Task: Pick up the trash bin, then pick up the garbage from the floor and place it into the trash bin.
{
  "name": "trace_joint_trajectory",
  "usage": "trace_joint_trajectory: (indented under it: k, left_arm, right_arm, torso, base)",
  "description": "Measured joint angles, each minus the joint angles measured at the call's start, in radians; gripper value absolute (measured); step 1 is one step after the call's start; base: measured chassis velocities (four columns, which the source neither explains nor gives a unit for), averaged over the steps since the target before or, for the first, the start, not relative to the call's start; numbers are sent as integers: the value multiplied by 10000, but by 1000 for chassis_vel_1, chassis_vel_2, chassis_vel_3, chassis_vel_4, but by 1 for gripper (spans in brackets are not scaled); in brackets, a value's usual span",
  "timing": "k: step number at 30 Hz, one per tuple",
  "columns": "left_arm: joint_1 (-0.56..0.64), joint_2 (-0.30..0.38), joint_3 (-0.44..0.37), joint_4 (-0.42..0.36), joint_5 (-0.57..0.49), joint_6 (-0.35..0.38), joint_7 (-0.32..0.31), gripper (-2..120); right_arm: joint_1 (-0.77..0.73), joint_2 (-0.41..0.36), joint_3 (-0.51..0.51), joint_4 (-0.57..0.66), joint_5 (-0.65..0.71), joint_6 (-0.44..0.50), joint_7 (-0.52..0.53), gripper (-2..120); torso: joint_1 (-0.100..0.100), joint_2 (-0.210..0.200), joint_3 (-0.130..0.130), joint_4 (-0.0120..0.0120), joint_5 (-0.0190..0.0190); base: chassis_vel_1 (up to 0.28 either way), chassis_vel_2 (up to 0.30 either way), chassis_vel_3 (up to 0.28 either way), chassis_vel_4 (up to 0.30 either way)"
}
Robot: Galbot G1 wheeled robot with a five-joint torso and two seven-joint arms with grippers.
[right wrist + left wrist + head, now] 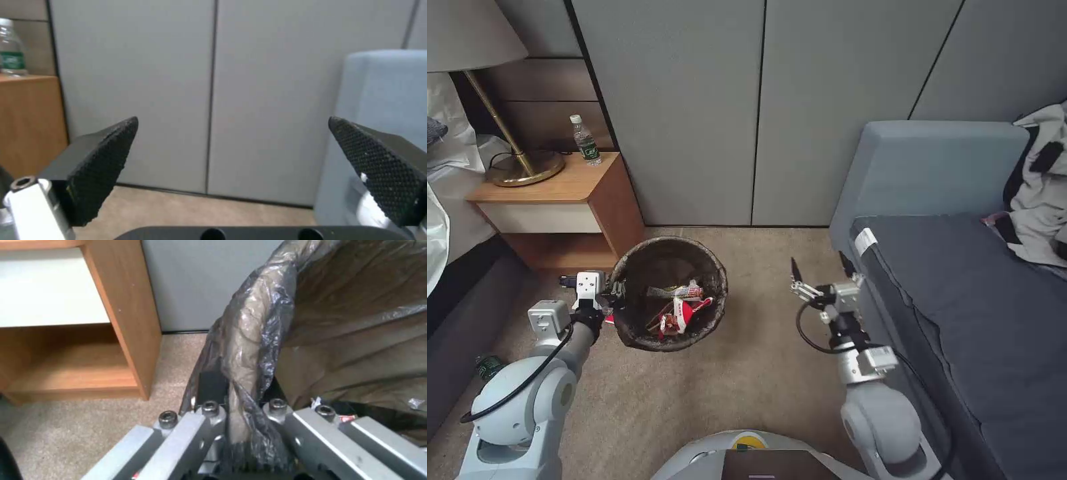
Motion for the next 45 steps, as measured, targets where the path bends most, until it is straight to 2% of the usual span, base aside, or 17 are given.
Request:
trace_joint_trajectory:
  k: [15,27,45]
  left_arm:
    - [79,14,-103,-7,68,-59,271,3]
    - [140,80,-174,5,110,-133,599,3]
    - [214,-56,-172,-83,208,-214,593,3]
  right_arm:
    - [-245,172,307,-113,26,263,119,100]
    - [-213,229,362,0,203,-32,127,100]
    - [23,126,475,-156,529,-308,166,100]
  torso:
    - [0,0,0,1,0]
    - [0,0,1,2,0]
    - [0,0,1,-1,0]
  base:
    - [0,0,0,0]
    - [32,37,30,31]
    - [75,81,81,73]
